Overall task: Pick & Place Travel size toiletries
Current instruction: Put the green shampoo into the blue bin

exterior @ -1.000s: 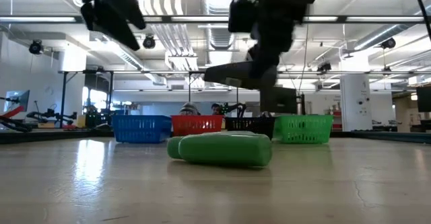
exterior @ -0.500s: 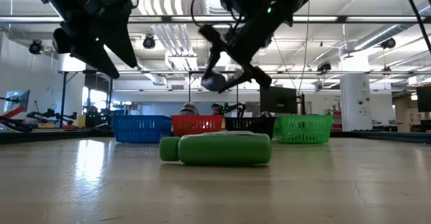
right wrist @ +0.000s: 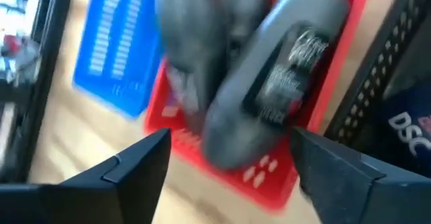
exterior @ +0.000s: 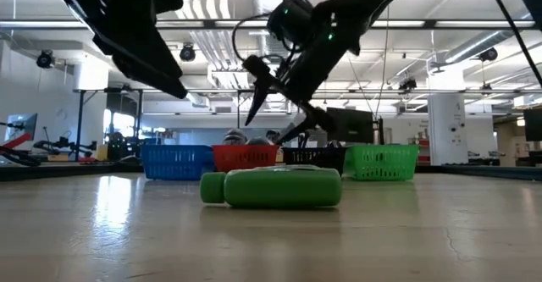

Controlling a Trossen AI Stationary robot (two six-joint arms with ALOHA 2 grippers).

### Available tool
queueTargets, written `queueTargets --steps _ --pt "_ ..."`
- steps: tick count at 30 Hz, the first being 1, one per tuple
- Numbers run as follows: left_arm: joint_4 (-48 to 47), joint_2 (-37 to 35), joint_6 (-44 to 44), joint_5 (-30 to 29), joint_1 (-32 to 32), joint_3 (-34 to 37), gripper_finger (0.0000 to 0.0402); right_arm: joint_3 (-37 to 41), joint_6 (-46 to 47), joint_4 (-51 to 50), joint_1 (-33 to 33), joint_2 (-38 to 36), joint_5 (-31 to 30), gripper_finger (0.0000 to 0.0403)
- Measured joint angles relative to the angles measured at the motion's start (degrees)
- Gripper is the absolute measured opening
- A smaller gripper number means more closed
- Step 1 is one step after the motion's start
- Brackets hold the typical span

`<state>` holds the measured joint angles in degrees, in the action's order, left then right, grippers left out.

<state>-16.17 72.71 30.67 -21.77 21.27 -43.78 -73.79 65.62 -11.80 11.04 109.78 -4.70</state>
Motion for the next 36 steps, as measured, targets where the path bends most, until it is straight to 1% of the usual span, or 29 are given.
queueTargets --steps 3,7,10,13,15,18,20,24,26,28,32,34,36 --pt "7.4 0.3 -4.8 5.6 -0.3 2.1 0.0326 0.0 -7.5 -2.9 -1.1 -3.2 -0.2 0.031" --pt "16.8 3.3 -11.6 12.3 -0.3 3.0 0.0326 -0.2 -20.6 -12.1 -2.8 -9.5 -0.3 0.033" --pt "19.0 8.3 -15.5 15.6 0.1 0.5 0.0326 -0.1 -27.4 -23.1 -4.6 -13.5 -0.6 0.0343" --pt "17.9 15.1 -17.6 18.5 0.3 -4.3 0.0326 0.1 -29.1 -33.0 -6.8 -17.0 -3.8 0.0353" --pt "16.6 19.9 -16.4 19.7 0.3 -7.7 0.0326 0.7 -29.2 -37.2 -8.3 -19.2 -7.2 0.0357" --pt "15.7 25.9 -14.1 19.7 0.3 -12.3 0.0326 2.6 -28.9 -39.4 -10.6 -22.7 -10.8 0.0358" --pt "15.3 29.1 -13.5 19.8 0.2 -15.2 0.0326 4.4 -27.6 -39.6 -11.9 -25.2 -11.7 0.0356" --pt "11.4 34.6 -13.3 19.8 0.2 -20.2 0.0326 9.1 -24.0 -39.9 -14.3 -30.1 -13.7 0.0347" --pt "9.2 36.9 -13.3 19.8 0.2 -22.2 0.0326 11.6 -22.0 -39.8 -15.7 -32.8 -15.1 0.0342" --pt "7.7 38.9 -13.6 19.6 0.2 -23.8 0.0326 14.0 -20.1 -39.9 -17.2 -35.2 -15.1 0.0337" --pt "4.5 41.3 -13.5 19.4 0.3 -26.0 0.0324 18.3 -16.4 -40.0 -19.8 -39.4 -16.2 0.0328" --pt "3.7 41.8 -13.5 19.1 0.3 -26.4 0.0317 20.1 -14.6 -40.0 -20.6 -41.2 -16.6 0.0325" --pt "3.4 41.5 -13.5 18.6 0.3 -26.4 0.03 21.3 -13.0 -40.0 -21.0 -42.2 -16.5 0.0323"
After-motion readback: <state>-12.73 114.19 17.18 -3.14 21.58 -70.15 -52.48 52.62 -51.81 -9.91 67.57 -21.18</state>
